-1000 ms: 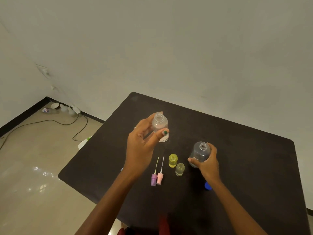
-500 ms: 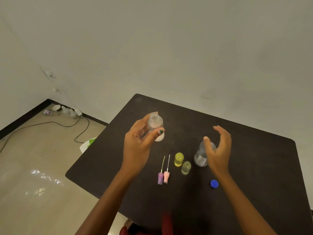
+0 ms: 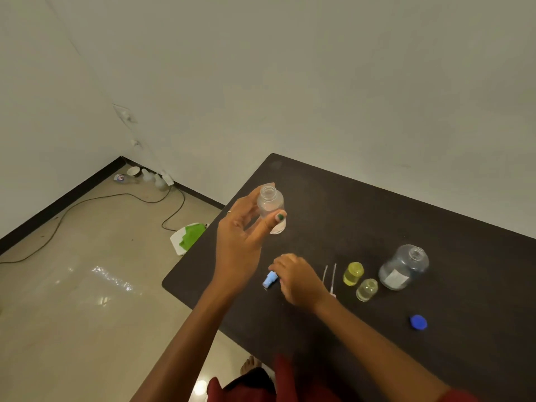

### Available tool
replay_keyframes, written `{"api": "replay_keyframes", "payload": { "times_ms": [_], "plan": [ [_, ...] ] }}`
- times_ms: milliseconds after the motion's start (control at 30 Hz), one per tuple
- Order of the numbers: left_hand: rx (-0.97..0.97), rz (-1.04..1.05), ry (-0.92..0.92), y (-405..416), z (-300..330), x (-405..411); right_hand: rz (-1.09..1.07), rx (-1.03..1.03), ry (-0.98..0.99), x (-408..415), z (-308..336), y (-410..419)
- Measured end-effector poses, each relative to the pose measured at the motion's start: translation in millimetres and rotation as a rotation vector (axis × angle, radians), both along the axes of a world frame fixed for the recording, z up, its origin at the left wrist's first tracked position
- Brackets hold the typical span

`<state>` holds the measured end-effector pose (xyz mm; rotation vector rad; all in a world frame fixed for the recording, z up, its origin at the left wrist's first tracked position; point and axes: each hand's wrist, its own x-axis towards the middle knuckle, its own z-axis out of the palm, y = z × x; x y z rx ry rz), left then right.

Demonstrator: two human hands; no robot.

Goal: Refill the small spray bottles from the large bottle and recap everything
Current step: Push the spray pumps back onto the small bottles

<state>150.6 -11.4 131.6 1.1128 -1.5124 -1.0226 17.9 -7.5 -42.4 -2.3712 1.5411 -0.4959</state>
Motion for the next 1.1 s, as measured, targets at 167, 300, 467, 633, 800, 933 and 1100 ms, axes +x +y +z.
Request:
{"api": "replay_keyframes", "payload": {
  "times_ms": [167, 300, 467, 633, 800, 933, 1100],
  "plan": [
    [0.032, 0.01, -0.001, -11.7, 0.2, 25.2, 0.186, 0.134, 0.395, 27.2, -30.6, -8.4],
    [0.05, 0.007, 0.009, -19.7, 0.3, 37.8, 0.24, 0.153, 0.559, 34.6, -46.6, -17.0],
    [0.071, 0.002, 0.032, -33.2, -2.3, 47.1, 0.338, -0.07, 0.573, 30.1, -61.5, -28.3],
    [0.077, -0.037, 0.062, -44.8, -0.7, 46.4, 0.333, -0.188, 0.585, 22.9, -51.8, -42.3],
    [0.051, -0.064, 0.106, -53.6, 6.4, 42.8, 0.176, -0.281, 0.475, 17.4, -13.2, -67.3],
    [0.052, -0.084, 0.165, -58.3, 10.2, 41.6, -0.076, -0.394, 0.146, 4.0, 43.4, -73.2],
    [0.038, -0.079, 0.161, -62.1, 14.3, 38.8, -0.492, -0.529, -0.527, 0.7, 146.3, -75.0]
  ]
}}
